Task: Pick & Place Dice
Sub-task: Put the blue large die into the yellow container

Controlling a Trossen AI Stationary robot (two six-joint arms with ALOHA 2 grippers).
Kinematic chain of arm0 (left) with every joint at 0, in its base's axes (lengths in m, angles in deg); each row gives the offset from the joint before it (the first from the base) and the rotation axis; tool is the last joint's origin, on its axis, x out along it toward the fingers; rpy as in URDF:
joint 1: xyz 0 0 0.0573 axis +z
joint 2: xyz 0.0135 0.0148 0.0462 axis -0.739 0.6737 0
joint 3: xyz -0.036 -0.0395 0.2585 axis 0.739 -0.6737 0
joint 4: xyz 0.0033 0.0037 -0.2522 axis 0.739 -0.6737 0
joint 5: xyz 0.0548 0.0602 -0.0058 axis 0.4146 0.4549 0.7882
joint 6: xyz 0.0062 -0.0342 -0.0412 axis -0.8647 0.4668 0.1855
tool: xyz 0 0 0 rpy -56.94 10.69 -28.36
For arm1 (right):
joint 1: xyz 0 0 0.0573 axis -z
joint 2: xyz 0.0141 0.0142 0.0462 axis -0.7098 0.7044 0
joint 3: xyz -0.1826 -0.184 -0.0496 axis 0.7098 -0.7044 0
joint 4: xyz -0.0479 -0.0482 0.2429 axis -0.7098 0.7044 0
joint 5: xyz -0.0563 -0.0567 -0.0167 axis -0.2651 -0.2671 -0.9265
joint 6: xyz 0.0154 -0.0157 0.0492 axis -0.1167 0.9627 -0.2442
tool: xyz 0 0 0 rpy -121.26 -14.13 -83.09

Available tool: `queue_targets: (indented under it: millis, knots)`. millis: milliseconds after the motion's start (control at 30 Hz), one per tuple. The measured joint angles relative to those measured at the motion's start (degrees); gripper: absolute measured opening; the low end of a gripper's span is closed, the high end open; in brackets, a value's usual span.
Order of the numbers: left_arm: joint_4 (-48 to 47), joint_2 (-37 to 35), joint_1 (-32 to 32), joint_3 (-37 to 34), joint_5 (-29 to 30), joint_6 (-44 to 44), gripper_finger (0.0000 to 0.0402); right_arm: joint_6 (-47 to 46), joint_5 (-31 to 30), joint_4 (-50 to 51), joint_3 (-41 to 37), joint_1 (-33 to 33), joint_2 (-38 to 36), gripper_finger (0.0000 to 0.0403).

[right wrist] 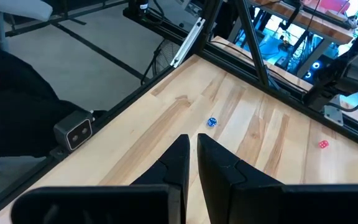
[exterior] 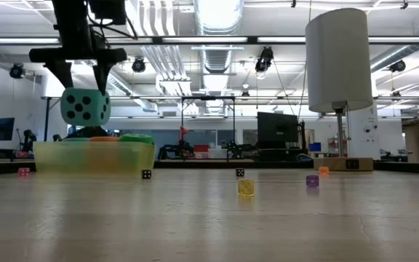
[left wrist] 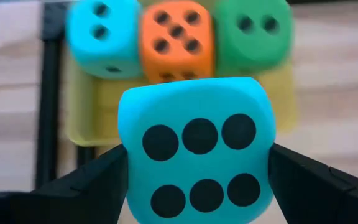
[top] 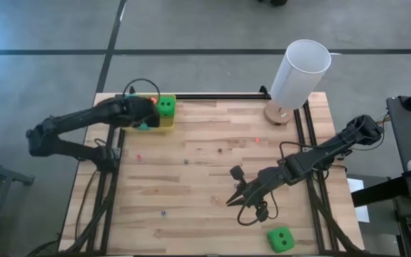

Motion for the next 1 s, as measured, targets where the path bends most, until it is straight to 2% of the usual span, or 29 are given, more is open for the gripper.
queue_targets:
  millis: [200, 433, 800, 1000]
  knots:
    - [0.0, 0.0, 6.9, 0.0, 3.7, -5.6, 0.0330, 0.1, 0.0, 0.0, 0.0, 0.0, 0.0, 0.0028]
    - [0.0, 0.1, 11.2, -1.9, 3.8, -12.0, 0.0335, 0.0, 0.0, 0.0, 0.0, 0.0, 0.0, 0.0028]
    - [0.0, 0.1, 12.2, -4.5, 3.7, -13.0, 0.0336, 0.1, 0.0, 0.0, 0.0, 0.0, 0.0, 0.0028]
    - [2.1, 0.0, 12.7, -8.4, 4.7, -12.8, 0.0335, 0.0, 0.0, 0.0, 0.0, 0.0, 0.0, 0.0028]
